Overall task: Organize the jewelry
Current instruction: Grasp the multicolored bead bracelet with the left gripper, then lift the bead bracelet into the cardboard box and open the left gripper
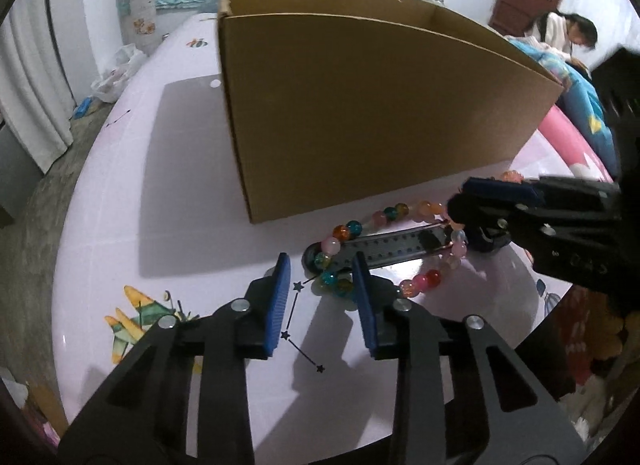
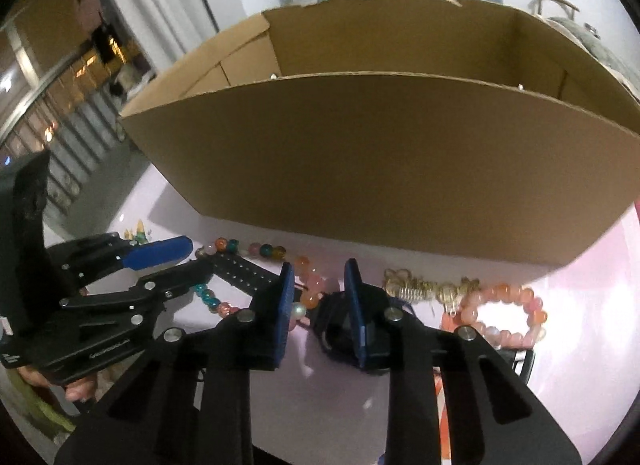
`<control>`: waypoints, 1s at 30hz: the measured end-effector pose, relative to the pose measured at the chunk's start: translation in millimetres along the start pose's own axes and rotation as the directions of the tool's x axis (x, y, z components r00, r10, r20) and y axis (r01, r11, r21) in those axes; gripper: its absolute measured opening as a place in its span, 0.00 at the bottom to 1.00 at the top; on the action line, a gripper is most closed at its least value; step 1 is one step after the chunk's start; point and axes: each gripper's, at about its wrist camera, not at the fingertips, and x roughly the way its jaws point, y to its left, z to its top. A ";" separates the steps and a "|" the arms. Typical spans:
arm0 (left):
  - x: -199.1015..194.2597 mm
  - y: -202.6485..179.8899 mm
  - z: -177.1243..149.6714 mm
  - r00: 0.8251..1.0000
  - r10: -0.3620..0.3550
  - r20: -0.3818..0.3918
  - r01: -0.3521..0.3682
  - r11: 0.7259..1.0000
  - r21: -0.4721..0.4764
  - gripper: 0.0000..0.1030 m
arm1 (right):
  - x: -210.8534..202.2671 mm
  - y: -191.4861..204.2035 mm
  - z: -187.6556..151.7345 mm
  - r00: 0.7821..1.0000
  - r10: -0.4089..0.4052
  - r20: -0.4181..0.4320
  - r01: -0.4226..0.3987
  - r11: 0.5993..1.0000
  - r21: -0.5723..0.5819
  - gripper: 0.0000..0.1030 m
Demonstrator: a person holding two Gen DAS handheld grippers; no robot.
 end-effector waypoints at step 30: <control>-63.9 -13.8 14.7 0.979 -0.001 0.205 0.002 1.000 -0.002 0.08 | -61.7 34.0 11.8 0.993 0.007 0.114 0.004 0.996 -0.088 0.09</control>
